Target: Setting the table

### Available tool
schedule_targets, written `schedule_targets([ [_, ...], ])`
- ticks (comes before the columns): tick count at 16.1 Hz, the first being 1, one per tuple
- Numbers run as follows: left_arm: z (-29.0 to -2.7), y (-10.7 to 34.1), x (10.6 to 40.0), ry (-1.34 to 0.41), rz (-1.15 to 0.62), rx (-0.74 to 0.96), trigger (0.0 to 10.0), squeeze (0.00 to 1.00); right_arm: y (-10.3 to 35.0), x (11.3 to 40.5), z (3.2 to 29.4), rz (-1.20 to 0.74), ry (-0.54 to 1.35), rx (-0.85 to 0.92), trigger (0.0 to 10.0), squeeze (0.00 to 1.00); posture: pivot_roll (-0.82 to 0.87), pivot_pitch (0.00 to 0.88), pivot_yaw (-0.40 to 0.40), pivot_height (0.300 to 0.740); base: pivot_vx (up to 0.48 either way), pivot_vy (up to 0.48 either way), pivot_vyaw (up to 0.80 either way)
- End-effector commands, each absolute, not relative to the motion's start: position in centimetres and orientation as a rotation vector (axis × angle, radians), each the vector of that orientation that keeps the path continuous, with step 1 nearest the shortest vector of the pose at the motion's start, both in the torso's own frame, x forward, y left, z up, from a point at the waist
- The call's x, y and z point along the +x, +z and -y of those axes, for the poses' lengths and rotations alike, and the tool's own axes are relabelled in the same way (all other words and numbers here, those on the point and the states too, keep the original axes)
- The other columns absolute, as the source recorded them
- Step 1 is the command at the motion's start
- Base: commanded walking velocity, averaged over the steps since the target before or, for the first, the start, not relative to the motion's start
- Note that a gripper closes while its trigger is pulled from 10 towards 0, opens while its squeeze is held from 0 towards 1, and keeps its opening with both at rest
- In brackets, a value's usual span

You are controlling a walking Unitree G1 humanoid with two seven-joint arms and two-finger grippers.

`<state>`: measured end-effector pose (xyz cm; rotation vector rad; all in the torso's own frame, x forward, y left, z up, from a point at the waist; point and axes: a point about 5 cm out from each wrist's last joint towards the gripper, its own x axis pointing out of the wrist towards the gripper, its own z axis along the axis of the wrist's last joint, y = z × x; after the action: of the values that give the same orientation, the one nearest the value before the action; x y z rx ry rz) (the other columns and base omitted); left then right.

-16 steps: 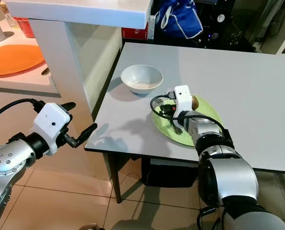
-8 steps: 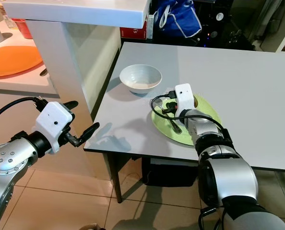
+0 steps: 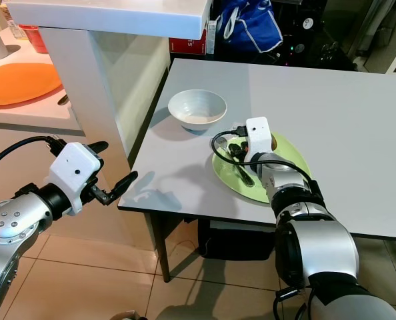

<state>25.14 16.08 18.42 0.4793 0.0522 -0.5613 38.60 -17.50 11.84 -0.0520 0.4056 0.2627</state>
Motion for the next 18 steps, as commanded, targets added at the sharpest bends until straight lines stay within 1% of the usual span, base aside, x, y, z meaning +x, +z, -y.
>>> schedule_targets([
  [1,-16.0,18.5,25.0,-0.571,-0.049,0.497,10.0,0.0,11.5,38.5,17.5,-0.426,0.264,-0.037,10.0,1.0,0.19,0.0,0.03,0.74,0.0,0.0,0.0],
  [3,-15.9,18.5,25.0,-0.576,-0.049,0.497,10.0,0.0,11.2,38.3,17.4,-0.445,0.283,-0.039,10.0,1.0,0.19,0.0,0.034,0.74,0.0,0.0,0.0],
  [5,-15.8,18.5,25.0,-0.581,-0.049,0.497,10.0,0.0,10.6,38.0,17.4,-0.488,0.3,-0.097,10.0,1.0,0.19,0.0,0.035,0.74,0.0,0.0,0.0],
  [6,-15.7,18.4,25.0,-0.591,-0.051,0.494,10.0,0.0,10.3,37.8,17.4,-0.517,0.31,-0.12,10.0,0.87,0.19,0.0,0.035,0.74,0.0,0.0,0.0],
  [7,-15.6,18.4,25.0,-0.601,-0.054,0.491,10.0,0.0,10.1,37.7,17.4,-0.535,0.312,-0.131,10.0,0.0,0.19,0.0,0.035,0.74,0.0,0.0,0.0],
  [10,-15.0,18.3,24.4,-0.662,-0.064,0.469,10.0,0.0,9.0,37.0,17.5,-0.62,0.317,-0.138,10.0,0.0,0.19,0.0,0.031,0.74,0.0,0.0,0.0],
  [13,-14.9,18.2,24.2,-0.684,-0.073,0.461,10.0,0.0,8.5,36.7,17.5,-0.66,0.305,-0.056,10.0,0.0,0.2,0.0,0.031,0.74,0.0,0.0,0.0],
  [14,-14.7,18.1,24.0,-0.704,-0.08,0.449,10.0,0.0,8.2,36.5,17.5,-0.676,0.299,-0.045,9.6,0.0,0.2,0.0,0.03,0.74,0.0,0.0,0.0],
  [15,-14.6,18.1,23.9,-0.717,-0.083,0.437,10.0,0.0,8.1,36.4,17.6,-0.683,0.297,-0.041,8.2,0.0,0.2,0.0,0.03,0.74,0.0,0.0,0.0],
  [16,-14.4,18.2,23.6,-0.747,-0.091,0.404,10.0,0.0,8.0,36.4,17.6,-0.694,0.294,-0.04,4.7,0.0,0.2,0.0,0.03,0.74,0.0,0.0,0.0],
  [17,-14.0,18.2,23.1,-0.797,-0.102,0.366,10.0,0.0,7.9,36.3,17.7,-0.704,0.291,-0.045,2.8,0.0,0.19,0.0,0.029,0.74,0.0,0.0,0.0],
  [18,-13.8,18.2,22.8,-0.824,-0.109,0.35,10.0,0.0,7.9,36.3,17.8,-0.708,0.29,-0.049,2.2,0.0,0.19,0.0,0.029,0.74,0.0,0.0,0.0],
])
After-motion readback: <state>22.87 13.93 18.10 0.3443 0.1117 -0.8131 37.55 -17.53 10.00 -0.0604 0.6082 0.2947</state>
